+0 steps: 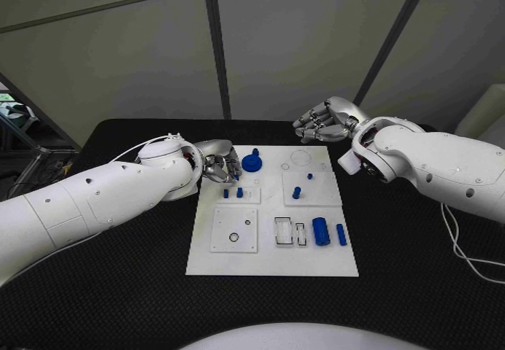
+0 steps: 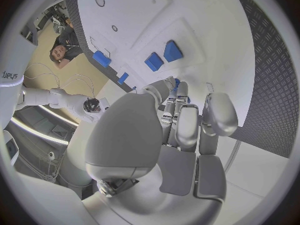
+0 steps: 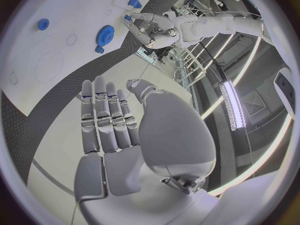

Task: Assemble the parts on the task board

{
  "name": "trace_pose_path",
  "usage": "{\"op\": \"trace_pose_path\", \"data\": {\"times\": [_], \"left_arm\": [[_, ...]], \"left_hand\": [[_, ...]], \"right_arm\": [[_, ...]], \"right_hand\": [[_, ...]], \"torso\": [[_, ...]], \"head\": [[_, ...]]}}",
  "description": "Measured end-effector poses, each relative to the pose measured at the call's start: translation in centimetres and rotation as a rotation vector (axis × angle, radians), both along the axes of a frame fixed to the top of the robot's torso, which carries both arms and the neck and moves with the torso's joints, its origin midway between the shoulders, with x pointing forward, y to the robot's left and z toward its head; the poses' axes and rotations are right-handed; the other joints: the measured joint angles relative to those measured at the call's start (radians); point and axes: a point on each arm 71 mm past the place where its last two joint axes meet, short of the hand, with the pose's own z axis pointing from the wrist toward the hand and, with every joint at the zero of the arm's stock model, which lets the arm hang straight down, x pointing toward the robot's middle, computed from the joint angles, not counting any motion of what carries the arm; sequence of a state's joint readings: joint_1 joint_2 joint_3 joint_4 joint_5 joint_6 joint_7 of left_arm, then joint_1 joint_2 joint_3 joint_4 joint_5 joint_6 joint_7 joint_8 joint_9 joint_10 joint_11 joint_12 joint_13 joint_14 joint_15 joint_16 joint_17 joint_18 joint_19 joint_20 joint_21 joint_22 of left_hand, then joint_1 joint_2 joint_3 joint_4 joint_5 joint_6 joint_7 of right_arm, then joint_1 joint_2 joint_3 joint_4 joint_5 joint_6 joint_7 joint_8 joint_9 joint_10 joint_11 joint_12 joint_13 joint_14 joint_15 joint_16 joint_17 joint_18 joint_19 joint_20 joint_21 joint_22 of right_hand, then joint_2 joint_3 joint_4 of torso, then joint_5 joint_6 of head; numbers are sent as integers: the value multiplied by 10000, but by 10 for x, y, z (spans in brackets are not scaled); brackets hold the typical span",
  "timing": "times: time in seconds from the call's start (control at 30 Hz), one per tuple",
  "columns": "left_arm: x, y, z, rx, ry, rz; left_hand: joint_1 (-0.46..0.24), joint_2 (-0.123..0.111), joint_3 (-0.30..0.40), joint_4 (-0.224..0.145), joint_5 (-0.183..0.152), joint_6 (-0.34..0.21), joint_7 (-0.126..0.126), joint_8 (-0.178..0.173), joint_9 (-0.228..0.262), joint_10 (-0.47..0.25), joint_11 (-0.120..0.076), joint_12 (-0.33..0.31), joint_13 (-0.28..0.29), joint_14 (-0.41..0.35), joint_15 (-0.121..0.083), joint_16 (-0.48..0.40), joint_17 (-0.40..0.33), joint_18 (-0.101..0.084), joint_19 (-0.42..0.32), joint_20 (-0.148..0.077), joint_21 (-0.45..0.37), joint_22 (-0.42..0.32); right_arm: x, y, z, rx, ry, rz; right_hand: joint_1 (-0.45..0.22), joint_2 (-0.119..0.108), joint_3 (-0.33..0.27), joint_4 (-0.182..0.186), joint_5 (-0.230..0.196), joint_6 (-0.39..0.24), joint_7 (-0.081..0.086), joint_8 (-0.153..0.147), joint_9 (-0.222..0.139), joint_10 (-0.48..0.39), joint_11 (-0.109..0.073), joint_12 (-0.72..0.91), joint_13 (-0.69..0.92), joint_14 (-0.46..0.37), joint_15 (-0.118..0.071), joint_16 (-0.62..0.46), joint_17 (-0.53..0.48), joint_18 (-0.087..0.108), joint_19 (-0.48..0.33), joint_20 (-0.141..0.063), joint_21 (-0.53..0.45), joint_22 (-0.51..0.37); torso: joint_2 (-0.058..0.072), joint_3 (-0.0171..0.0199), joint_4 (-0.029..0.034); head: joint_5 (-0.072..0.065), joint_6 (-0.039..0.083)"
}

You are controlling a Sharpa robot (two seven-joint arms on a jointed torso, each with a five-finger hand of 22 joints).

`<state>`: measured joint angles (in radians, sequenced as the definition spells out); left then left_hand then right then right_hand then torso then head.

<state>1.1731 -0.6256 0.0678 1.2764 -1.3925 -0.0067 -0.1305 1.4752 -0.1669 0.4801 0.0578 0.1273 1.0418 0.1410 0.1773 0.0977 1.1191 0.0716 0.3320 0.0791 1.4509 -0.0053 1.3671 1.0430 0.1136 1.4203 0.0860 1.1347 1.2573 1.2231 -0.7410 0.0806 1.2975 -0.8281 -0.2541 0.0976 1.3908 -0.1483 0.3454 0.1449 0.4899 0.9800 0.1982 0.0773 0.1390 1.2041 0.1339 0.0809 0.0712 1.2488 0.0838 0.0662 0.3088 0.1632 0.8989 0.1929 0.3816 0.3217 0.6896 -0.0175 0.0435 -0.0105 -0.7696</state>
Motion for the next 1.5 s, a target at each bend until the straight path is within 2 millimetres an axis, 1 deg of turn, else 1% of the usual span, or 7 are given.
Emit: {"op": "trace_pose_path", "data": {"times": [0.43, 0.5, 0.87, 0.9, 1.07, 1.43, 1.5], "left_arm": [[1, -1, -2, 179, 206, 105], [1, -2, -2, 191, 220, 112], [0, -1, -4, 249, 295, 157], [0, 0, -4, 251, 295, 164], [0, 1, -4, 251, 283, 189], [1, 6, -4, 255, 234, 312], [1, 9, -4, 255, 215, 359]], "left_hand": [[-94, -11, 0, 0, 0, -1, 0, -68, -16, 0, 0, -49, 8, 0, 0, 0, -13, -6, 0, 0, 0, -1], [-94, -11, 0, 0, 0, -1, 0, -68, -18, 0, 0, -63, 8, 0, 0, 0, -16, -530, 0, 0, -1, -2], [-269, -187, -14, -71, 0, -1087, 72, -895, -328, -4, 4, -379, 58, -71, -1, 0, -128, -9, 0, 0, -1, 30], [-317, -235, -14, -72, 0, -1273, 47, -1008, -346, -5, 4, -427, 69, -71, -1, 0, -139, -548, 0, 0, -1, 30], [-317, -236, -170, -82, 0, -2563, -69, -1161, -391, -39, -31, -516, 100, -107, -37, 0, -215, 18, 0, 0, -56, 29], [-316, -236, -223, -82, 0, -2826, -70, -1160, -390, -61, -11, -544, 101, -107, -37, 0, -242, -506, -22, 22, -56, 28], [-316, -236, -257, -49, 0, -2601, -37, -1160, -375, -77, 5, -544, 116, -107, -37, 0, -268, 19, -38, 38, -125, 22]], "right_arm": [[0, 0, 0, -23, 24, 22], [0, 0, 0, -26, 26, 26], [-1, 0, 0, -40, 35, 35], [-1, 0, 0, -43, 36, 32], [-1, -1, 0, -53, 38, 28], [0, -2, -1, -204, 22, 33], [0, -3, -1, -337, -10, 44]], "right_hand": [[-39, 40, 0, 0, 0, 0, 0, 0, 0, 0, 0, 0, 1, 0, 0, 0, 1, 0, 0, 0, 2, 1], [-39, 40, 0, 0, 0, 0, 0, 0, 0, 0, 0, 0, 2, 0, 0, 0, 1, 0, 0, 0, 2, 1], [-39, 39, 0, 0, 0, 0, 0, 0, 0, 0, 0, 0, 2, 0, 0, 0, 1, -1, 0, 0, 4, 2], [-39, 39, 0, 0, 0, 0, 0, 0, 0, 0, 0, 0, 2, 0, 0, 0, 1, 0, 0, 0, 4, 2], [-39, 39, 0, 0, 0, 0, 0, 0, 0, 0, 0, 0, 2, 0, 0, 0, -10, -1, 0, 0, 4, -8], [-94, -15, 60, -60, -169, -72, 72, -50, 0, -187, 38, 0, -31, -111, 37, 0, -57, -1, 0, 0, -103, -37], [-33, -38, 111, -229, -522, -33, 97, -50, 5, -286, 39, 0, -34, -65, 0, 71, -54, 1, 45, 38, -100, -25]], "torso": [[0, 0, -2], [-1, 0, -2], [-5, 2, -6], [-5, 2, -6], [-7, 0, -5], [-7, -3, 0], [-7, -5, 1]], "head": [[-9, -20], [-8, -21], [-20, 7], [-21, 7], [-28, 9], [-17, -1], [-17, -1]]}}
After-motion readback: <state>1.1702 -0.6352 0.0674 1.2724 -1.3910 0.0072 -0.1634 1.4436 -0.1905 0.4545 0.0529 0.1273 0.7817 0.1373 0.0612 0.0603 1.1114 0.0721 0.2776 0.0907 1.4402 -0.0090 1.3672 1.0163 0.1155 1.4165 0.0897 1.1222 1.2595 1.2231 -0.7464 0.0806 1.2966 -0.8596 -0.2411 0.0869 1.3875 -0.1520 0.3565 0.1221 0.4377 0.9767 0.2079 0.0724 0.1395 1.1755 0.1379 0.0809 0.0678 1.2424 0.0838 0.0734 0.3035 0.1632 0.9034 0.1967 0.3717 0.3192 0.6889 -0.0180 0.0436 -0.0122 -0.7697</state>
